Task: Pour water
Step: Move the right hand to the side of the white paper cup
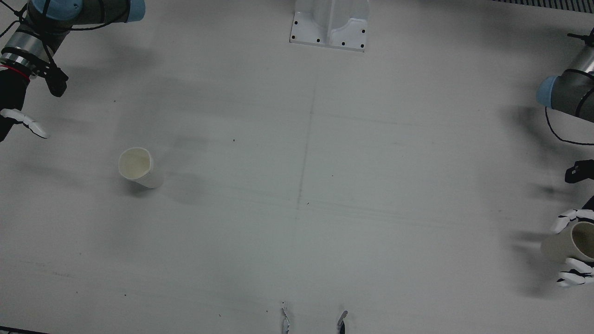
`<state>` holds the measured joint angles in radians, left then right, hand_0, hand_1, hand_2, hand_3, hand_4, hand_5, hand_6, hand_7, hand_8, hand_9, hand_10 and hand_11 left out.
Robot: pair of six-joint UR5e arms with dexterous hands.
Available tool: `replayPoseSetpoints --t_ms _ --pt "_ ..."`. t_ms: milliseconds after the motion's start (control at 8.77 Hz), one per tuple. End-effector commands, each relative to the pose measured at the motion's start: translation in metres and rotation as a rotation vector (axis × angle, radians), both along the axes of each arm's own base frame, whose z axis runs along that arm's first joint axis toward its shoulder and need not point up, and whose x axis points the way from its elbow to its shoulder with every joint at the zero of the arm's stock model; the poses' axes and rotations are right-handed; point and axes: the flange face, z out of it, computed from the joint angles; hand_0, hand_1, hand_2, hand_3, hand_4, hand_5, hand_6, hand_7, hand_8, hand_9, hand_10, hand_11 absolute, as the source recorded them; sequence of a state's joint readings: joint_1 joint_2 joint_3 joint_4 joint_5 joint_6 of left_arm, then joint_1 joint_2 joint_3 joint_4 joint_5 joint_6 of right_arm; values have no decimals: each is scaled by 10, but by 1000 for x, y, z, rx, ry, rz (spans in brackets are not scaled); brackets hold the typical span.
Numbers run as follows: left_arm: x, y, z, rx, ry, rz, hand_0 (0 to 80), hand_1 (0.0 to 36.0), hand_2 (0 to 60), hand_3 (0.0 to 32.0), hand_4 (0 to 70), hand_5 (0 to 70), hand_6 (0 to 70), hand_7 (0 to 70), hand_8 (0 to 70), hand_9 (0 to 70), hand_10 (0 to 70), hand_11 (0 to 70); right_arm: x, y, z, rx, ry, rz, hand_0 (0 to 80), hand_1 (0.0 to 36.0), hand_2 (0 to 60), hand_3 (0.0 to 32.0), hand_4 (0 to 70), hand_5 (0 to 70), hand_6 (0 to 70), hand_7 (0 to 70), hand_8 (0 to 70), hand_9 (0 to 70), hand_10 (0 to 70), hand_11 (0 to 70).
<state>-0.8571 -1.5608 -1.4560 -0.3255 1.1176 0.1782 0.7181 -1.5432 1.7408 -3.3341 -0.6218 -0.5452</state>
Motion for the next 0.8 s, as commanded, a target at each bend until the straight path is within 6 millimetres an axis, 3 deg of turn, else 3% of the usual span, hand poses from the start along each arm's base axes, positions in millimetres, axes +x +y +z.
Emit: replayPoseSetpoints --t_ms 0,114,342,456,684 --pt "-3 3 1 -2 -2 0 593 360 600 0 460 700 201 355 157 247 95 162 -66 48 -1 -3 30 22 447 141 137 0 0 0 0 0 2 24 38 72" --pt "-5 6 4 -3 -3 0 593 360 600 0 463 700 202 356 156 247 95 161 -78 60 2 -6 31 14 428 133 139 0 0 0 0 0 1 25 37 70" --pt "-14 15 14 -9 -8 -1 590 360 600 0 461 700 201 352 156 247 95 162 -76 58 -12 23 -84 15 413 126 148 0 0 0 0 0 5 27 31 61" --pt "-16 17 15 -10 -9 -1 590 360 600 0 461 700 202 352 158 248 96 163 -70 54 -28 44 -150 11 411 127 160 0 0 0 0 0 4 26 26 53" --pt "-14 17 16 -10 -9 2 594 360 600 0 462 700 203 352 159 250 97 165 -63 36 -23 37 -171 -110 451 152 196 0 0 0 0 0 0 1 1 16"
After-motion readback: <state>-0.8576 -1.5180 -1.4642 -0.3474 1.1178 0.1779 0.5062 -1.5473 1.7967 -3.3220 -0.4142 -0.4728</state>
